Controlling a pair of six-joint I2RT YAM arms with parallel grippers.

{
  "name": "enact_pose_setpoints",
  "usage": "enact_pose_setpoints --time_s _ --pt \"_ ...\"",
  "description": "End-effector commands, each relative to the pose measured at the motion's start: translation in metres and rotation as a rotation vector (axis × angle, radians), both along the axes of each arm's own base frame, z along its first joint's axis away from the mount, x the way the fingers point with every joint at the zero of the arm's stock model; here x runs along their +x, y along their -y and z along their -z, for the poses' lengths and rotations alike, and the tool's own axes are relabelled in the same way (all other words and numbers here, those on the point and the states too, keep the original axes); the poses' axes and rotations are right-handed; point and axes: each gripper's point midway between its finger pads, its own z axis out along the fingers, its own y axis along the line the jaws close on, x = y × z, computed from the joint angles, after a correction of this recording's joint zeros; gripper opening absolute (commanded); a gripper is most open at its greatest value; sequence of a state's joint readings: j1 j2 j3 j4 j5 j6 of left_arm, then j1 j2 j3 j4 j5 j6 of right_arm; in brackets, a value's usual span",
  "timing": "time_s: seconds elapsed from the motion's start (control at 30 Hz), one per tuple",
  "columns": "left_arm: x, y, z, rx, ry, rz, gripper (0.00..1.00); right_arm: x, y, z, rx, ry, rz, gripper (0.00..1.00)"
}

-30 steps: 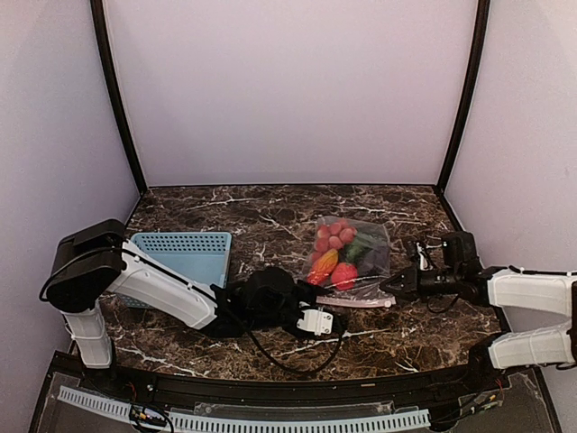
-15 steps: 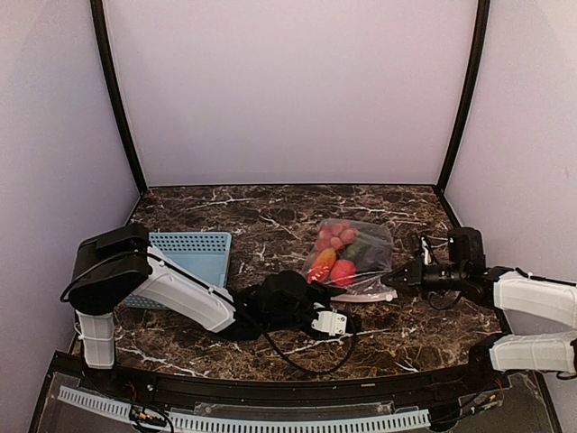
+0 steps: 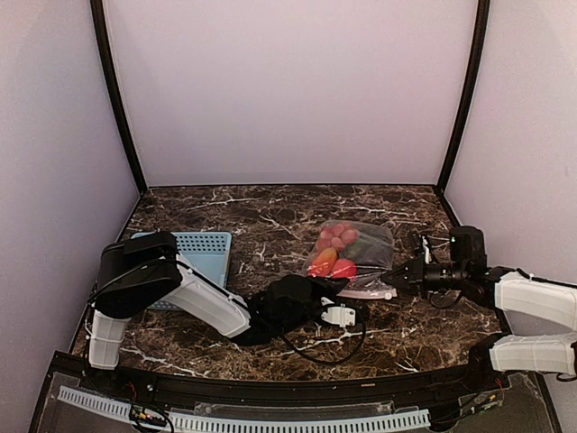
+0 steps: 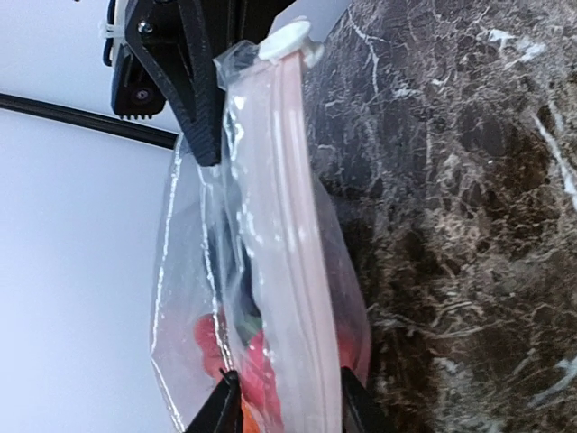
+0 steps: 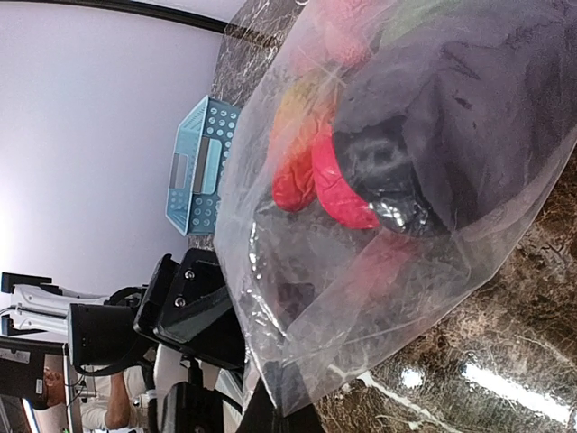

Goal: Open the zip-top bag and remove the fake food

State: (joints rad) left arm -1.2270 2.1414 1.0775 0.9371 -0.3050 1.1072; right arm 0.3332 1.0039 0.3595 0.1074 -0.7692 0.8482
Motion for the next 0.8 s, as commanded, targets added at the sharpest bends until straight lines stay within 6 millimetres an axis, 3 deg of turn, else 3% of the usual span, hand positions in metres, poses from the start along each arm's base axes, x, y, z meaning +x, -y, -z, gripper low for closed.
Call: enact_pose_setpoints --time_s 0.0,0.13,0.27,0.37,0.43,0.63,0.77 --pt "0.003 -0.002 -0.041 -0.107 0.088 -0.03 0.25 0.004 -0.002 -0.016 0.013 0.047 -0.015 0.0" --pt "-0.005 -0.006 -0.046 -0.1 0.052 0.004 0.03 0.007 -0.002 -0.018 -0.002 0.06 -0.01 0.0" --pt "-0.012 -0.009 -0.05 -0.081 -0.02 0.028 0.01 0.013 -0.004 -0.025 0.002 0.091 -0.019 0.03" --pt "-0.016 -0.016 -0.054 -0.039 -0.097 0.026 0.01 0.02 -0.007 -0.035 -0.011 0.143 -0.037 0.46" --pt "-0.016 -0.021 -0.06 -0.018 -0.168 0.012 0.01 0.027 -0.008 -0.046 -0.031 0.192 -0.044 0.6" --pt "-0.002 -0.041 -0.086 -0.008 -0.42 -0.043 0.01 0.046 -0.005 -0.085 -0.11 0.396 -0.047 0.78" --pt "0.008 -0.053 -0.103 -0.003 -0.564 -0.081 0.01 0.051 0.0 -0.111 -0.154 0.553 -0.032 0.82"
